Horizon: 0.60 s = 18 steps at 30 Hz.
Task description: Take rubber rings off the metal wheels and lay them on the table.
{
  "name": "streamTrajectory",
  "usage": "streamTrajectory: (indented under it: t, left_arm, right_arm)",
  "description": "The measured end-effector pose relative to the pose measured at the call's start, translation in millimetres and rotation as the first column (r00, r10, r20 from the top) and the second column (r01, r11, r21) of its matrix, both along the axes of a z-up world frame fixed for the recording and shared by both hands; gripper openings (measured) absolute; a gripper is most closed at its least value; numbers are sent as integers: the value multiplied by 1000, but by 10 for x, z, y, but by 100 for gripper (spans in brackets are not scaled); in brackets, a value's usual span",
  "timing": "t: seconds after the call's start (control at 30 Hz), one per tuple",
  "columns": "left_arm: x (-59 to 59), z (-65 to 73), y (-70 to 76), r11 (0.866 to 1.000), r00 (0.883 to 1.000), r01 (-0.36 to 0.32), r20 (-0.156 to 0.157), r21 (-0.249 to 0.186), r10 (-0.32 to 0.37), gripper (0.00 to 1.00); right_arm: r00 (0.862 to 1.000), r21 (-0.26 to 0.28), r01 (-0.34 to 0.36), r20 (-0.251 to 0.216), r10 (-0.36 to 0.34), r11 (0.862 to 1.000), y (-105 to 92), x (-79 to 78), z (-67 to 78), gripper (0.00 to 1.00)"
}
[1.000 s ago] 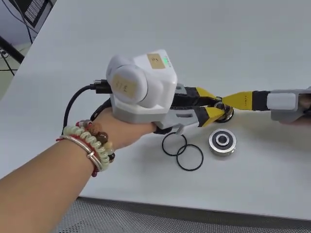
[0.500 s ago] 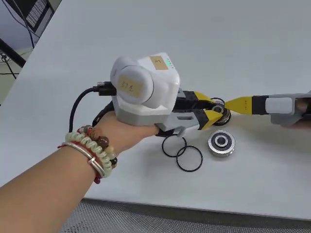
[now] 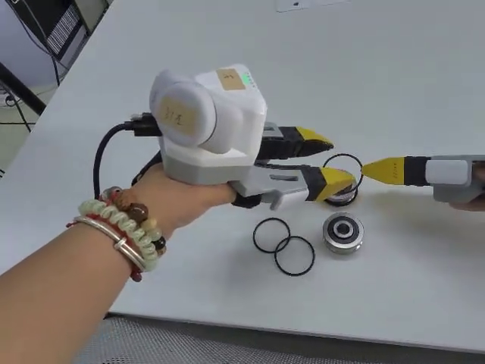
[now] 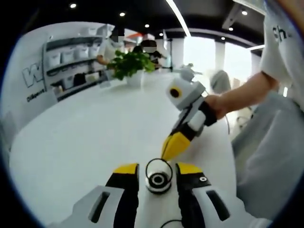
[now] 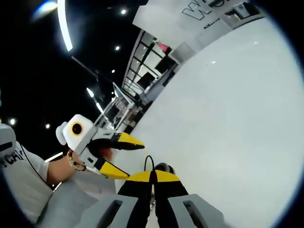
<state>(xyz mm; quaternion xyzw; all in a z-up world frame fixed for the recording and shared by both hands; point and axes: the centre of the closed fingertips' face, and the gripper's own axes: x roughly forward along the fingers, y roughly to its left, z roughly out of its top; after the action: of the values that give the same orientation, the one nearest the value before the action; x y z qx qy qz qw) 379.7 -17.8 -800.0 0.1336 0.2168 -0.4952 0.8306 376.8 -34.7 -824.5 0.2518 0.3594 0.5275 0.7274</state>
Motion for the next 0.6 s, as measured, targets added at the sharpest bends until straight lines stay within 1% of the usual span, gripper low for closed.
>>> streamTrajectory:
  t: [0.2, 0.33, 0.47, 0.6]
  left_arm:
    - [-54, 139, 78, 999, 999, 9, 38, 30, -11, 38]
    - [-90, 241, 133, 999, 998, 8, 57, 32, -10, 43]
    - [-123, 286, 233, 999, 997, 4, 71, 54, -8, 47]
    - [-156, 401, 351, 999, 996, -26, 88, 46, 22, 50]
  right_arm:
    - [1000, 14, -8, 20, 8, 1000, -2, -49, 142, 0]
    - [999, 23, -14, 35, 13, 1000, 14, -73, 229, 0]
    - [999, 32, -23, 49, 21, 999, 49, -109, 311, 0]
    - [998, 39, -34, 58, 32, 999, 79, -163, 373, 0]
